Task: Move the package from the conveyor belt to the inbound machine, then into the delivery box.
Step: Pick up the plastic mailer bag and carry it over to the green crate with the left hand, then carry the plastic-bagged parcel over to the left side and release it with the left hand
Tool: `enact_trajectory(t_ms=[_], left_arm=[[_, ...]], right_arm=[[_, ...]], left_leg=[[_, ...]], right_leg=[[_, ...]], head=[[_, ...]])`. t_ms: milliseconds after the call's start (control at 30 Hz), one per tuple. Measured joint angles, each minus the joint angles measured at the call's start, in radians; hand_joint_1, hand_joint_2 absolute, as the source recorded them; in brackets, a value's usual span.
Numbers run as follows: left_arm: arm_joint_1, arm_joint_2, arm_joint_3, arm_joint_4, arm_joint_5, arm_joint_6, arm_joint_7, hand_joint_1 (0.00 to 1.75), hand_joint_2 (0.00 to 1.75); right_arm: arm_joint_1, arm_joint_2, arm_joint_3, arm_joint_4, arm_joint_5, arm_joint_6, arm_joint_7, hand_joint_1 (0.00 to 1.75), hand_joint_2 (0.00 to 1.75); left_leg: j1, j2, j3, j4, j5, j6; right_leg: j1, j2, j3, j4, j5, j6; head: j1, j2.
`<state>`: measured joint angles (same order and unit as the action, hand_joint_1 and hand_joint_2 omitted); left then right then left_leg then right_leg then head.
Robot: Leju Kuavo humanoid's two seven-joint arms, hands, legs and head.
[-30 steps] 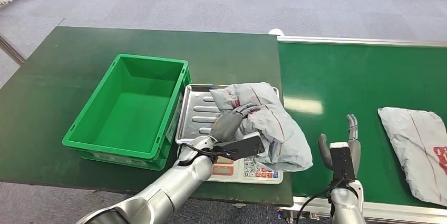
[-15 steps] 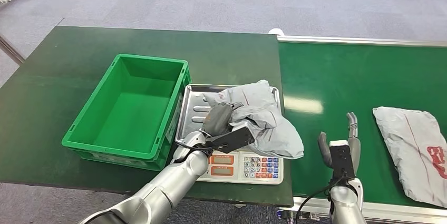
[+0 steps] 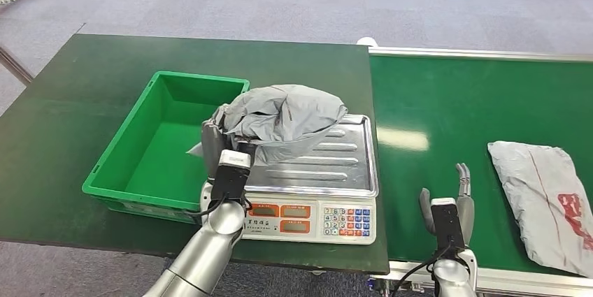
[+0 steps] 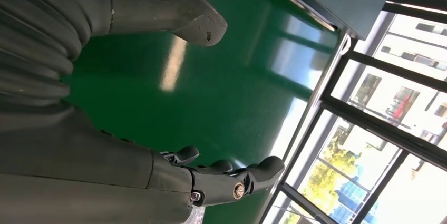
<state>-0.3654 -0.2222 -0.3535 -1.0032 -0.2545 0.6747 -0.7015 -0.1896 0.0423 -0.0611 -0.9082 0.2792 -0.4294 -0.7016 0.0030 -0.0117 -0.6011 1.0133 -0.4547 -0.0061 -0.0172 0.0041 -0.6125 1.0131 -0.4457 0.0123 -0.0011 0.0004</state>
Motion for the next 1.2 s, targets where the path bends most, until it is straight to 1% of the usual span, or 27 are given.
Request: enact_trajectory(t_ms=[100,200,400,467,533,633,833,933,967,1000,1033,1067,1133,1167,1200], left_arm=[[0.019,0.017,0.002,-0.07,-0.053,0.016,0.0,1.75,1.75],[0.04,0.024,0.029,-0.154,-0.205,0.022,0.0,1.75,1.75],[0.05,0.023,0.181,-0.341,-0.578,0.023,0.0,1.75,1.75],[0.05,0.019,0.238,-0.394,-0.678,0.023,0.0,1.75,1.75],[0.05,0.015,0.287,-0.434,-0.722,0.023,0.0,1.75,1.75],[0.051,0.012,0.33,-0.473,-0.731,0.023,0.002,1.75,1.75],[0.052,0.007,0.364,-0.506,-0.74,0.023,0.003,1.75,1.75],[0.044,-0.002,0.392,-0.494,-0.817,0.023,0.011,1.75,1.75],[0.033,-0.005,0.409,-0.473,-0.865,0.023,0.033,1.75,1.75],[0.016,-0.003,0.425,-0.441,-0.916,0.017,0.079,1.75,1.75],[-0.004,0.006,0.436,-0.4,-0.955,-0.004,0.152,1.75,1.75],[-0.025,0.022,0.442,-0.352,-0.98,-0.042,0.244,1.75,1.75],[-0.063,0.069,0.444,-0.256,-0.98,-0.161,0.443,1.75,1.75],[-0.078,0.093,0.444,-0.209,-0.973,-0.214,0.519,1.75,1.75],[-0.089,0.116,0.444,-0.164,-0.967,-0.253,0.575,1.75,1.75]], right_arm=[[0.004,0.0,0.007,0.002,-0.009,-0.006,0.0,0.0,1.75],[0.018,0.0,0.014,0.003,-0.027,-0.023,0.0,0.0,1.75],[0.053,0.0,0.042,0.003,-0.067,-0.044,0.0,0.0,1.75],[0.056,0.0,0.05,0.003,-0.076,-0.044,0.0,0.0,1.75],[0.059,0.0,0.056,0.003,-0.081,-0.045,0.0,0.0,1.75],[0.063,0.0,0.059,0.002,-0.082,-0.047,0.0,0.0,1.75],[0.064,0.0,0.064,-0.002,-0.083,-0.048,0.0,0.0,1.75],[0.064,0.0,0.065,-0.002,-0.089,-0.049,0.0,0.0,1.75],[0.066,0.0,0.065,-0.003,-0.091,-0.051,0.0,0.0,1.75],[0.068,0.0,0.065,-0.006,-0.093,-0.051,0.0,0.0,1.75],[0.071,0.0,0.065,-0.009,-0.094,-0.05,0.0,0.0,1.75],[0.075,0.0,0.065,-0.014,-0.094,-0.047,0.0,0.0,1.75],[0.082,-0.001,0.065,-0.02,-0.094,-0.038,0.0,0.0,1.75],[0.085,-0.002,0.064,-0.021,-0.093,-0.034,0.0,0.0,1.75],[0.086,-0.003,0.064,-0.021,-0.093,-0.033,0.0,0.0,1.75]], left_leg=[[0.0,0.0,0.0,0.0,0.0,0.0],[0.0,0.0,0.0,0.0,0.0,0.0],[0.0,0.0,0.0,0.0,0.0,0.0],[0.0,0.001,0.0,0.0,0.0,0.0],[0.0,0.001,0.0,0.0,0.0,0.0],[0.0,0.001,0.0,0.0,0.0,0.0],[0.0,0.001,0.0,0.0,0.0,0.0],[0.0,0.0,0.0,0.0,0.0,0.0],[0.0,0.0,0.0,0.0,0.0,0.0],[0.0,0.0,0.0,0.0,0.0,0.0],[0.0,0.0,0.001,0.0,0.0,0.0],[0.0,0.001,0.001,0.0,0.0,0.0],[0.0,0.003,0.002,0.0,0.001,-0.001],[0.0,0.004,0.002,0.0,0.001,-0.002],[0.0,0.006,0.002,0.0,0.002,-0.003]], right_leg=[[0.0,0.0,0.0,0.0,0.0,0.0],[0.0,0.0,0.0,0.0,0.0,0.0],[0.0,0.0,0.0,0.0,0.0,0.0],[0.0,0.001,0.0,0.0,0.0,0.0],[0.0,0.001,0.0,0.0,0.0,0.0],[0.0,0.0,0.0,0.0,0.0,0.0],[0.0,0.0,0.0,0.0,0.0,0.0],[0.0,0.0,0.0,0.0,0.0,0.0],[0.0,0.0,0.0,0.0,0.0,0.0],[0.0,0.0,0.0,0.0,0.0,0.0],[0.0,0.0,0.0,0.0,0.0,0.0],[0.0,0.0,0.0,0.0,0.0,-0.001],[0.001,0.002,0.0,0.0,0.001,-0.002],[0.002,0.004,-0.001,0.0,0.002,-0.003],[0.002,0.005,-0.002,0.0,0.003,-0.004]], head=[[0.0,0.0],[0.0,0.0],[0.0,0.0],[0.0,0.0],[0.0,0.0],[0.0,0.0],[0.0,0.0],[0.0,0.0],[0.0,0.0],[0.0,0.0],[0.0,0.0],[0.0,0.0],[0.0,0.0],[0.0,0.0],[0.0,0.0]])
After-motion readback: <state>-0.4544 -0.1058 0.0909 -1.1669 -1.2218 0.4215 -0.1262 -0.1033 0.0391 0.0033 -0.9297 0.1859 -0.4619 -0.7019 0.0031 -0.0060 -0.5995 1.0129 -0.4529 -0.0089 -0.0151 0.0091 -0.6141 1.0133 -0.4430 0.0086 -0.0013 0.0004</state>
